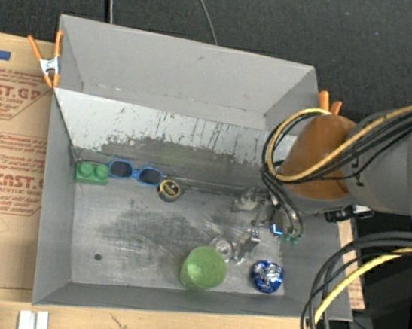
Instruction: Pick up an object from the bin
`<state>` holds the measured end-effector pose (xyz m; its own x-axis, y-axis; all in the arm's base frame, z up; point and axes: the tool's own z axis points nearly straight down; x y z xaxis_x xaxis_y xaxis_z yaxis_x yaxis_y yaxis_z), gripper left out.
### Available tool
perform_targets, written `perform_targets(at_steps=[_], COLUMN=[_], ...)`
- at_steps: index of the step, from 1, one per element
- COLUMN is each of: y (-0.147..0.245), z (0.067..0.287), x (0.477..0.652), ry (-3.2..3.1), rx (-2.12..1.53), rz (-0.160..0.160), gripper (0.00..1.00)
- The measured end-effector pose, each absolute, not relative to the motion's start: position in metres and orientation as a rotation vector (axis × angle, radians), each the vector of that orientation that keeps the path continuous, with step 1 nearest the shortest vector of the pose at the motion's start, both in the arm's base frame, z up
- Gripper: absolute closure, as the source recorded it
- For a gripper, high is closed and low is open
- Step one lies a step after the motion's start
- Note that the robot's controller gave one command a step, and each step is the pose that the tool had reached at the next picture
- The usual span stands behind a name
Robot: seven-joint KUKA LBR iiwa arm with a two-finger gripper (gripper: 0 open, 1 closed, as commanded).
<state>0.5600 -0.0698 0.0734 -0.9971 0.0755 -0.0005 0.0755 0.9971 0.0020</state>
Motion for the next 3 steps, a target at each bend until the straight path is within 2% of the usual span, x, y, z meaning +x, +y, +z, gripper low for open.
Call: perform_targets(at_steps=[1, 2, 3], y=[-0.036, -0.022, -0.019], z=[0.101, 0.079, 0.08], x=[0.537, 0.549, 0.55], ry=[3.133, 3.108, 3.105], rx=[0.229, 0.521, 0.521], rz=[0.003, -0.013, -0.005], gripper=[0.0, 0.0, 1.0])
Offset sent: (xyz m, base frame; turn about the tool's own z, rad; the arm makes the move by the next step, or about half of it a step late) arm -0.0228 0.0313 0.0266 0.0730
